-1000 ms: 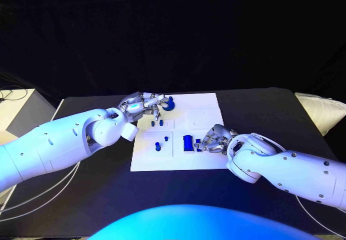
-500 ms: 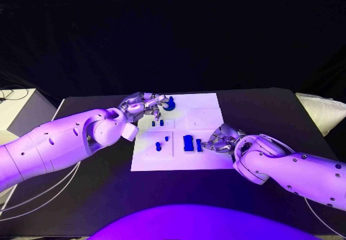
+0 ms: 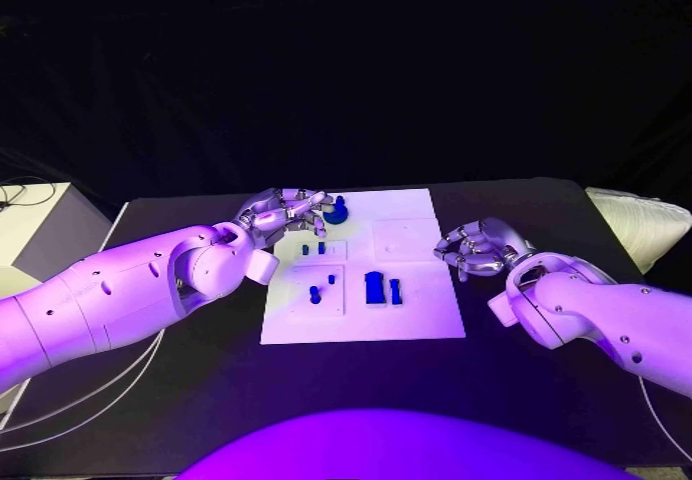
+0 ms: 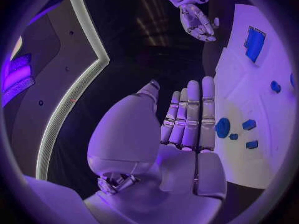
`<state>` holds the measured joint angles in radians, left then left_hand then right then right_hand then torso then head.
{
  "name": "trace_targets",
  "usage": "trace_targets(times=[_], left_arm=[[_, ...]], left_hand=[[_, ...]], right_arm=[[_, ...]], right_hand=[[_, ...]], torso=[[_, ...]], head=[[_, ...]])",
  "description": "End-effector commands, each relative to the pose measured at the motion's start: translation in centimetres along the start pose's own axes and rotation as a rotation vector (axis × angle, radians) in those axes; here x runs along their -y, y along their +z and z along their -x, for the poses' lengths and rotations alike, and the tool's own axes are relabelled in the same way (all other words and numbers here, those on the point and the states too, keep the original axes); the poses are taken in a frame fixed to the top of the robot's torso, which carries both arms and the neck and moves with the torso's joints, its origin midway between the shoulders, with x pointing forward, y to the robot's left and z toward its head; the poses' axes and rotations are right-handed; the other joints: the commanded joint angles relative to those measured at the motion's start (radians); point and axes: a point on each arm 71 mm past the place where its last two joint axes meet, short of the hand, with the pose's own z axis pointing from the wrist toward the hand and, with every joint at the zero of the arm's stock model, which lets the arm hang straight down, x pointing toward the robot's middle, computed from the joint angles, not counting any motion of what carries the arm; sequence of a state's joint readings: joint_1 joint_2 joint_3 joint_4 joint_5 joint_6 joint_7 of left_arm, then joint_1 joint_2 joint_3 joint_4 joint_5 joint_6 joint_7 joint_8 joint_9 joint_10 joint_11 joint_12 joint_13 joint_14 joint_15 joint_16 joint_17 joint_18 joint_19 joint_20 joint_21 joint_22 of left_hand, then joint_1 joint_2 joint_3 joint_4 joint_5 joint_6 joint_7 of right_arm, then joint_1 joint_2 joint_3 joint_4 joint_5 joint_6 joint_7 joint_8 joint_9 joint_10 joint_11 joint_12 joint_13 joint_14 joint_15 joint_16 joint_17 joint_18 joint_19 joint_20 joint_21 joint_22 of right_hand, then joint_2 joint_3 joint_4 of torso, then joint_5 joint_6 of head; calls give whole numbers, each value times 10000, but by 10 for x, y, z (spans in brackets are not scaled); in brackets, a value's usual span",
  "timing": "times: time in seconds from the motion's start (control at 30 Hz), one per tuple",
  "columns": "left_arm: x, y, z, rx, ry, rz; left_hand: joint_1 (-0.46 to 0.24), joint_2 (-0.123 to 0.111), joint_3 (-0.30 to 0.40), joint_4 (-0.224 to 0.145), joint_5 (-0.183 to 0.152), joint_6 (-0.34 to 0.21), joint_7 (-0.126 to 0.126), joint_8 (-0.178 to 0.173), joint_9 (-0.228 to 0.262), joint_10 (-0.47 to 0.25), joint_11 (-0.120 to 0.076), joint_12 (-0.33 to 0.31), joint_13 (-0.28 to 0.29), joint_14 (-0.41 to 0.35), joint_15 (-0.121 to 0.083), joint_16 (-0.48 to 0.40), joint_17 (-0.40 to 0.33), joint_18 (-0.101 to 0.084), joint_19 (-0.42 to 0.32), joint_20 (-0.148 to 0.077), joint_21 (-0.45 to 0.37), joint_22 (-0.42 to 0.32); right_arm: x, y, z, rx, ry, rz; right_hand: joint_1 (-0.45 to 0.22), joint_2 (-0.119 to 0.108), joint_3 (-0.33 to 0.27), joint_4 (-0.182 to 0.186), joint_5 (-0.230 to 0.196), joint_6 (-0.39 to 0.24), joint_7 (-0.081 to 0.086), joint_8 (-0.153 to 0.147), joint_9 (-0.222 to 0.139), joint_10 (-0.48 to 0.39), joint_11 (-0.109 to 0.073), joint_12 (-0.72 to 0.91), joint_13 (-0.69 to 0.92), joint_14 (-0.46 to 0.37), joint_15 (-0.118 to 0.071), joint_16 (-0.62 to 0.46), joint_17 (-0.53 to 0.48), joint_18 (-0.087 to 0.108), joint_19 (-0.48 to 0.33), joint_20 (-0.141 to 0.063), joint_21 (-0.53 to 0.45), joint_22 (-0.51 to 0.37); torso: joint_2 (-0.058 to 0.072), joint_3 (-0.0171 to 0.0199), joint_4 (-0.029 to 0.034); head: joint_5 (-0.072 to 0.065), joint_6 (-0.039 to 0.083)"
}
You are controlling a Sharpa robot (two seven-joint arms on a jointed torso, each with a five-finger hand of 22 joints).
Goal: Assemble the parts on the task board
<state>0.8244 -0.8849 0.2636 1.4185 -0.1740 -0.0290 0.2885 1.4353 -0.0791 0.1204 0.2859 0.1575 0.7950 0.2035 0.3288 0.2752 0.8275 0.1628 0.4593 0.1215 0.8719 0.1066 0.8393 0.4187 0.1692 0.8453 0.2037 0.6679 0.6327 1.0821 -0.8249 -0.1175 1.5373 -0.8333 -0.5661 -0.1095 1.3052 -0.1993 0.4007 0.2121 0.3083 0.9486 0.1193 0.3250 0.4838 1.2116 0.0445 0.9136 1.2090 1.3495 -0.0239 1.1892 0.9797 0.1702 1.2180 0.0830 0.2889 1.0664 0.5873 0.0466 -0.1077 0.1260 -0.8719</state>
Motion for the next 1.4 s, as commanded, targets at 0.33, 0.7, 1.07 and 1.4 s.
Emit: trace_targets(times=[0.33, 0.7, 1.07, 1.4], left_arm=[[0, 7, 24, 3184, 232, -1922], [-8, 14, 33, 4140, 445, -2009], [3, 23, 4, 3810, 705, -1686], [22, 25, -50, 4126, 1501, -1638]], left_hand=[[1692, -342, 954, -46, 15, 676, -61, -390, -495, 1899, -17, -2569, -579, -8, 330, -5002, -1254, 118, -703, 644, -3960, -2767], [1073, -672, 1518, -133, -29, 581, -140, -995, -834, 1690, 390, -3844, -587, -794, 770, -6514, -1848, -33, -1176, 850, -5145, -3622], [-6911, 791, -1204, -2859, -1575, -7950, -2035, -3288, -2752, -8275, -1628, -4593, -1215, -8719, -1066, -8393, -4187, -1692, -8453, -2037, -6679, -6327], [-14353, 791, -1204, -2859, -1575, -7950, -2035, -3288, -2752, -8275, -1628, -4593, -1215, -8719, -1066, -8393, -4187, -1692, -8453, -2037, -6679, -6327]], right_arm=[[14, 38, 35, 811, 3747, 1578], [18, 56, 43, 1047, 3989, 2045], [3, 43, 35, 1896, 4635, 1690], [-33, 12, 21, 2827, 6517, 1729]], right_hand=[[162, -357, 1662, -707, -386, -603, 627, -272, -691, -1271, 659, -6598, -7136, -2626, 883, -7234, -4710, 92, -2325, 1018, -2287, -3640], [-45, -250, 1674, -1154, -892, -695, 886, -1051, -1319, -1530, 1135, -8014, -10234, -3359, 1498, -9717, -6070, 148, -3411, 1646, -2270, -6538], [-13052, 1993, -4007, -2121, -3083, -9486, -1193, -3250, -4838, -12116, -445, -9136, -12090, -13495, 239, -11892, -9797, -1702, -12180, -830, -2889, -10664], [-13052, 1993, -4007, -2121, -3083, -9486, -1193, -3250, -4838, -12116, -445, -9136, -12090, -13495, 239, -11892, -9797, -1702, -12180, -830, -2889, -10664]], torso=[[-475, -85, -259], [-673, -57, -271], [-553, -193, 144], [-452, -419, 915]], head=[[64, 699], [122, 825], [-317, 1416], [-1097, 2493]])
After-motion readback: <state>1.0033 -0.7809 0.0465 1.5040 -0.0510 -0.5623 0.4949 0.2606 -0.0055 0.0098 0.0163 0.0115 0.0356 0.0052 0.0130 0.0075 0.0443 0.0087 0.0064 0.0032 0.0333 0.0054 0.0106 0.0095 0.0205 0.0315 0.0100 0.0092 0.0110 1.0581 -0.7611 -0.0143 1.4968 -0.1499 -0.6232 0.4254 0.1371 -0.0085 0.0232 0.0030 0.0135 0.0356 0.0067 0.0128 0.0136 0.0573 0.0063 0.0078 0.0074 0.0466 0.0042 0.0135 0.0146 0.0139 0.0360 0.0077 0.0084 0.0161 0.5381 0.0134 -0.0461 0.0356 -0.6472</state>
